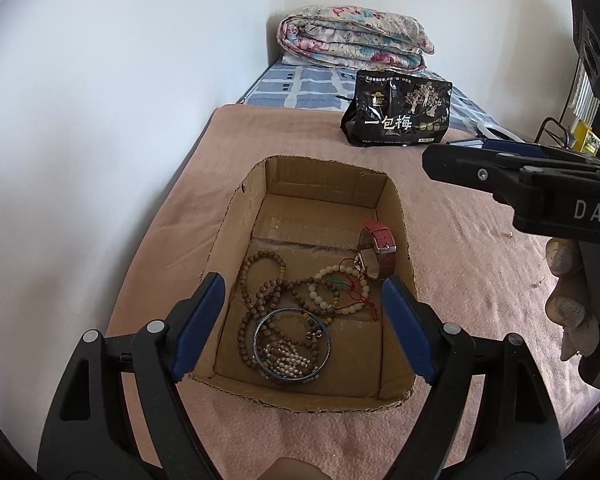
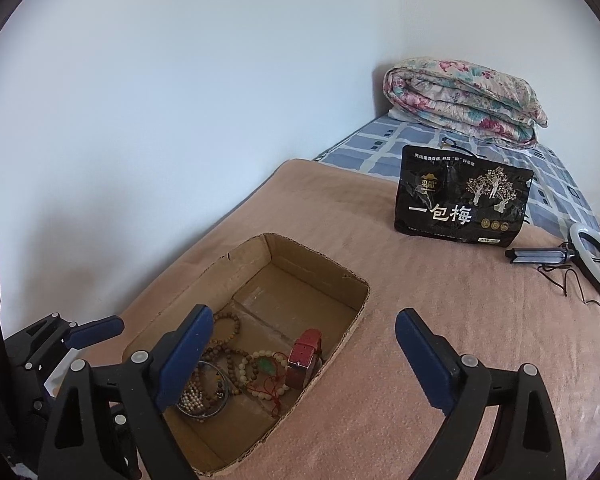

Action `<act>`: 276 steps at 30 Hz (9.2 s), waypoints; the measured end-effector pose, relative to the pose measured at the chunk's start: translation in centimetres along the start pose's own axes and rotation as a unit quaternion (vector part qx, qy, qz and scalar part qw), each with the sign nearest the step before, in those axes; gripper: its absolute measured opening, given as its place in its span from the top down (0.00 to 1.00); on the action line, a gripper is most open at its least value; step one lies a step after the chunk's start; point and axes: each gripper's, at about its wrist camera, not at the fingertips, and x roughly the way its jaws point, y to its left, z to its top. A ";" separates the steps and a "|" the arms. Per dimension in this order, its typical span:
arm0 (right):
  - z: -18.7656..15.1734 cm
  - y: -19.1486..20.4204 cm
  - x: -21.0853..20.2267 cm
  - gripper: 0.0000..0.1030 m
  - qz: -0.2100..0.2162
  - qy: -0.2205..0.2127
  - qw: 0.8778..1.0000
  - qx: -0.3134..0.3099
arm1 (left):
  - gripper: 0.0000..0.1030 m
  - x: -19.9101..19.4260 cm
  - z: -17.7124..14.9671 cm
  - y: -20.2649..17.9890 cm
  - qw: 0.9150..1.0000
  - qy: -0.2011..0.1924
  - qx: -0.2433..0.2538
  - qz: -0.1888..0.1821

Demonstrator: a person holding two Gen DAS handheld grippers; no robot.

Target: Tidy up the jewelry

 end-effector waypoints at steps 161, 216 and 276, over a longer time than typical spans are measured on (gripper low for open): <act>-17.8 -22.2 -8.2 0.84 -0.100 0.045 0.991 0.079 | 0.93 11.4 3.3 -27.6 0.972 0.022 0.133 -0.193; -17.7 -21.0 -13.1 0.84 -0.115 0.024 0.986 0.119 | 0.93 7.6 0.8 -25.2 0.970 0.027 0.124 -0.207; -15.2 -18.3 -11.9 0.84 -0.091 0.009 0.991 0.093 | 0.94 6.3 3.5 -22.6 0.982 -0.033 0.106 -0.154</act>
